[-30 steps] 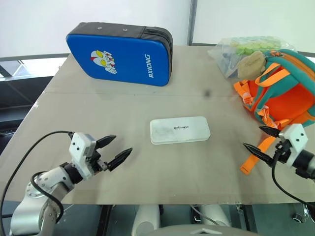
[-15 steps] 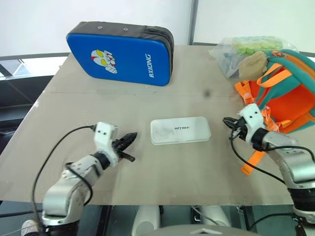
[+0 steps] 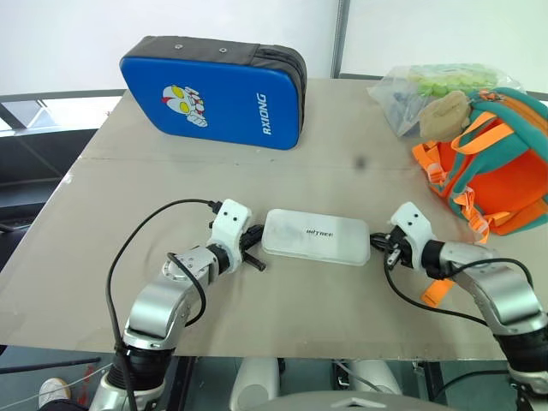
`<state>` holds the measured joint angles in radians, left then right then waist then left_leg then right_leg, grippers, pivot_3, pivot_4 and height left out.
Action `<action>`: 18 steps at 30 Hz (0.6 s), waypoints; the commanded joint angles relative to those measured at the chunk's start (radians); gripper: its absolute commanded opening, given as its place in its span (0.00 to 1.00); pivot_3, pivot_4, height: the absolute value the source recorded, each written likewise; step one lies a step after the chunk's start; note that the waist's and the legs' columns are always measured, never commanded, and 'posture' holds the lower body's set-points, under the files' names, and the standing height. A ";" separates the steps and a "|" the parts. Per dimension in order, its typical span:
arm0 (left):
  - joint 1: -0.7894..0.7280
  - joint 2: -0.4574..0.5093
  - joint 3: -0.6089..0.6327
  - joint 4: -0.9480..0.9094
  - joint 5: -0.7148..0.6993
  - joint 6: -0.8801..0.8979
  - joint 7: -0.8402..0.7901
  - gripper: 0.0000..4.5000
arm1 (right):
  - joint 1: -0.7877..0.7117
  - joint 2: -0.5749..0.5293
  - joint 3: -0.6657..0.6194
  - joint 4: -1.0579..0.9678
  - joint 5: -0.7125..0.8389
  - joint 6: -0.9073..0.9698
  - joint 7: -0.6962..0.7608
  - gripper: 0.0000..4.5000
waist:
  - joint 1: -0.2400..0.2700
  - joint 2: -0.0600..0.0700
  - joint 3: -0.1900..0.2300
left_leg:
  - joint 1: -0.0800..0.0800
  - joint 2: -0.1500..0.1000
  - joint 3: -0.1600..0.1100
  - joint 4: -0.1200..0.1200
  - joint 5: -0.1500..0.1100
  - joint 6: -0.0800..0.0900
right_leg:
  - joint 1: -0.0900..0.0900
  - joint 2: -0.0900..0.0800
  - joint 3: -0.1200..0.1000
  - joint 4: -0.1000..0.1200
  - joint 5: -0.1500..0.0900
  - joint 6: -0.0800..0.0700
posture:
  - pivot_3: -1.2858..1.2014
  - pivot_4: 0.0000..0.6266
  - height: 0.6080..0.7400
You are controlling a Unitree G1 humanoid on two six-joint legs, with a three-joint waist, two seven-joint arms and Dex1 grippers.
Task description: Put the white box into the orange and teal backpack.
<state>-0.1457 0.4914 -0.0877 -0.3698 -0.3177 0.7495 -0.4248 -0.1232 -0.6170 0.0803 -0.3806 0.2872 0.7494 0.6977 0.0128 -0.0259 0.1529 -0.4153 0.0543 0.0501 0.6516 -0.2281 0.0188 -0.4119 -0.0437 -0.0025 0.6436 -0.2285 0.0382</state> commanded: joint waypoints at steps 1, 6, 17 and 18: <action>-0.004 -0.007 -0.030 0.010 -0.060 0.027 -0.094 0.00 | 0.054 -0.009 -0.043 -0.067 -0.002 -0.010 -0.036 0.02 | 0.002 0.000 0.000 | 0.000 0.000 0.000 0.000 0.000 0.000 | 0.000 0.000 0.000 0.000 0.000 0.000 | 0.52 0.24 1.00; 0.004 0.056 0.120 0.066 -0.150 0.123 -0.171 0.38 | 0.057 -0.003 -0.049 -0.015 -0.061 -0.056 -0.101 0.00 | -0.003 0.000 -0.001 | 0.001 0.000 0.000 0.000 0.000 0.000 | 0.000 0.000 0.000 0.000 0.000 0.000 | 0.52 0.24 1.00; -0.132 0.234 0.382 0.184 -0.594 0.687 -0.351 1.00 | 0.035 -0.013 -0.029 0.023 -0.082 -0.110 -0.083 0.00 | -0.025 0.001 -0.001 | 0.002 0.002 -0.002 0.000 0.000 0.000 | 0.000 0.003 0.000 0.001 -0.002 0.003 | 0.52 0.24 1.00; -0.153 0.218 0.395 0.183 -0.626 0.746 -0.340 1.00 | 0.031 -0.012 -0.025 0.025 -0.085 -0.114 -0.081 0.00 | -0.023 0.000 -0.001 | 0.001 0.002 -0.002 0.001 0.000 0.000 | 0.000 0.002 0.001 0.001 -0.002 0.003 | 0.52 0.24 1.00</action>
<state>-0.2647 0.7298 0.2744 -0.1655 -0.8488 1.3696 -0.7727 -0.0771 -0.6213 0.0469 -0.3548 0.2092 0.6511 0.6106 -0.0104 -0.0259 0.1518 -0.4148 0.0556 0.0480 0.6528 -0.2281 0.0188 -0.4120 -0.0413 -0.0018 0.6449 -0.2307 0.0418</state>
